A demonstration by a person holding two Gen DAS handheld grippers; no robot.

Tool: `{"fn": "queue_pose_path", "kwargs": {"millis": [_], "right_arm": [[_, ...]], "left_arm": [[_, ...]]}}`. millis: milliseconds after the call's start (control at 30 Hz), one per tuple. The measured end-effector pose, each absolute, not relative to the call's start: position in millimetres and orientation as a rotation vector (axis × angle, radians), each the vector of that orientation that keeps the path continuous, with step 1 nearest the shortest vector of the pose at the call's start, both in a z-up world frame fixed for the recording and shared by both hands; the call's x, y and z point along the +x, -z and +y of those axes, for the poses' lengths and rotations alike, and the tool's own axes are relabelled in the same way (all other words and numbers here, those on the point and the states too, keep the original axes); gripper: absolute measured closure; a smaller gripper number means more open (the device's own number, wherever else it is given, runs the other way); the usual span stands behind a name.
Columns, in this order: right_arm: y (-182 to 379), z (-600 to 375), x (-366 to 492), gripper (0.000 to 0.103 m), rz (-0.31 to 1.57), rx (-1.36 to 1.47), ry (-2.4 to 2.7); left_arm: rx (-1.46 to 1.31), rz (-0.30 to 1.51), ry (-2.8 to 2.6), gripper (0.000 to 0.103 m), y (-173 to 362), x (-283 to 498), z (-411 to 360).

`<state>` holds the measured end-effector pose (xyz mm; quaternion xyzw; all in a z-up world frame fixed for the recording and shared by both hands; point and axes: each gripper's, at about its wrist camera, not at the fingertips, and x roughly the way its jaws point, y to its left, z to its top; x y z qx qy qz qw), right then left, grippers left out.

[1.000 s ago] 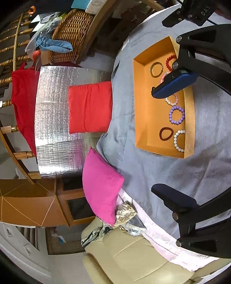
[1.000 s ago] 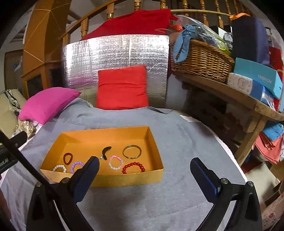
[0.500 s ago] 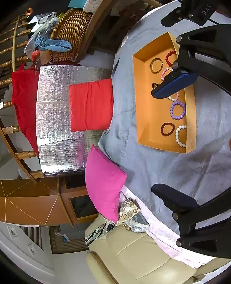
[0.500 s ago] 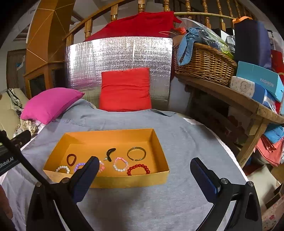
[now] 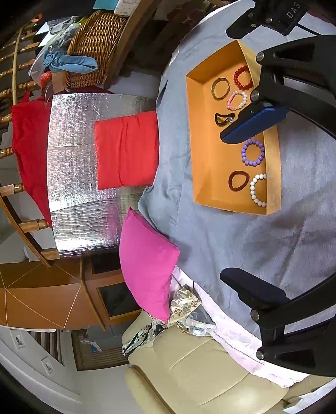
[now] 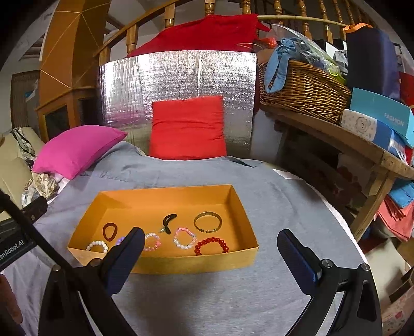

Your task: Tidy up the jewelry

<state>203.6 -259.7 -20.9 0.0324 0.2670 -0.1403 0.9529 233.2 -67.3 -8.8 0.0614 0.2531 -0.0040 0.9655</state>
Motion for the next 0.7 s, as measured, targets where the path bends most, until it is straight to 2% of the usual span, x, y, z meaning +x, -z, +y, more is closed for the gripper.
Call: {"fn": "queue_pose_path", "kwargs": {"millis": [700], "right_arm": [[29.9,-253.3,212.6,0.0,0.58,0.073,0.273]], "left_arm": [[0.132,0.542,0.03,0.007,16.0,236.7,-62.2]]}}
